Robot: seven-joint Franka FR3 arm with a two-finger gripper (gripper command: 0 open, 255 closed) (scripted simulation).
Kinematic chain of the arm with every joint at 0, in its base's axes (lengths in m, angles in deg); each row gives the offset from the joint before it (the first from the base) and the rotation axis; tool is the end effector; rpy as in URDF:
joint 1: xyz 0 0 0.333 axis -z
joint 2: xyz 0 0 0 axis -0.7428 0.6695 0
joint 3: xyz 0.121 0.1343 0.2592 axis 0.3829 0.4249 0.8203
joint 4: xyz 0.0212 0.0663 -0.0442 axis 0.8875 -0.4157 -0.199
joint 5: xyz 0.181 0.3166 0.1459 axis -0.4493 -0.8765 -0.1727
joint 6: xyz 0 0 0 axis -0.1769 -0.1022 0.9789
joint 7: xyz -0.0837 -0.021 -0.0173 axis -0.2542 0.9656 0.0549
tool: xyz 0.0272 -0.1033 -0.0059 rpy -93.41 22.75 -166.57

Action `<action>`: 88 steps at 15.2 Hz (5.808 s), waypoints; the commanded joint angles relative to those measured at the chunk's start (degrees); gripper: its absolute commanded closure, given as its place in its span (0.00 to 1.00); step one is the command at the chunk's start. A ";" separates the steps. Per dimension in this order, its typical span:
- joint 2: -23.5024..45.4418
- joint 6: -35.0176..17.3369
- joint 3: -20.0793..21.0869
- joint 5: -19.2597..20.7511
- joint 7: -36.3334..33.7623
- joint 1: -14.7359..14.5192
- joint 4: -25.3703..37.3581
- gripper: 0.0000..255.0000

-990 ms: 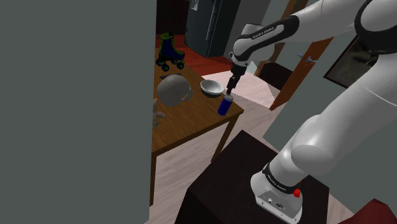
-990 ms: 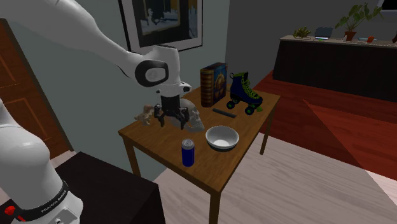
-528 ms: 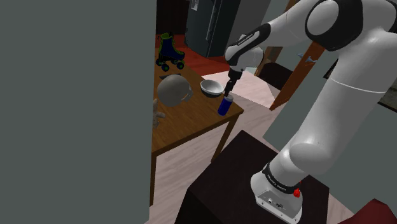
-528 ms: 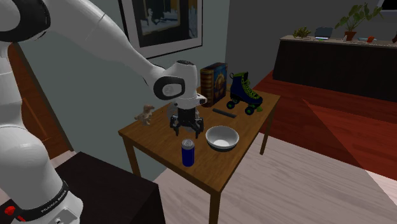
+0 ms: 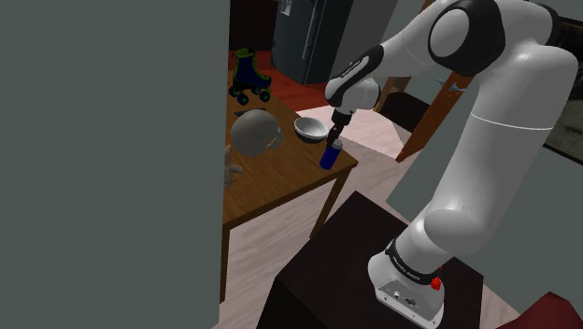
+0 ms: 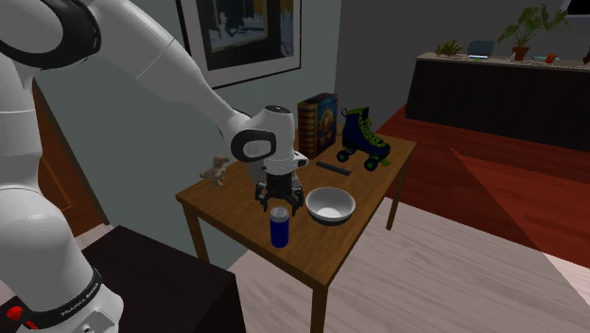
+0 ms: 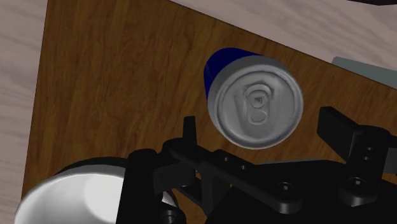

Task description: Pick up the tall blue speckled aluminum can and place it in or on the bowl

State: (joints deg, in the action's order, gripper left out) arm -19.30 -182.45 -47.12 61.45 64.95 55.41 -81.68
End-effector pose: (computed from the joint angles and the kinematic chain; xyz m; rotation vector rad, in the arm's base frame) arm 0.4465 -0.3048 0.2567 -3.1110 -0.3231 0.0367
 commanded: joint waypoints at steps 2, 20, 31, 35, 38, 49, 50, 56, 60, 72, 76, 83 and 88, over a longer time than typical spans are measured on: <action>0.30 -0.33 0.11 -0.24 0.16 0.08 -0.04 0.00; -2.30 2.28 -0.79 1.77 -1.21 -0.58 0.29 1.00; -8.74 9.86 -2.19 6.55 -4.50 -1.71 2.32 1.00; -10.78 12.74 -2.39 7.93 -5.46 -1.94 3.45 1.00; -12.17 14.93 -2.47 8.83 -6.09 -2.07 4.43 1.00; -5.90 24.34 -2.62 5.59 -4.04 -1.12 19.25 1.00; -3.59 25.61 -2.53 4.44 -3.36 -0.58 22.52 1.00; 11.23 35.18 -1.22 -1.76 -0.70 4.60 45.42 1.00; 23.78 44.74 0.55 -5.42 -0.85 10.53 67.37 1.00; 32.73 45.24 2.06 -7.34 -1.37 13.74 77.03 1.00; 32.47 41.96 2.04 -7.42 -0.97 12.99 73.32 1.00; 32.97 36.95 2.22 -7.79 -0.38 12.18 68.58 1.00; 33.51 34.84 2.37 -8.03 -0.14 11.96 66.93 1.00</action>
State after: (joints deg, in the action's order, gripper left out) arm 14.23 -147.42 -44.75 53.43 64.81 67.41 -14.61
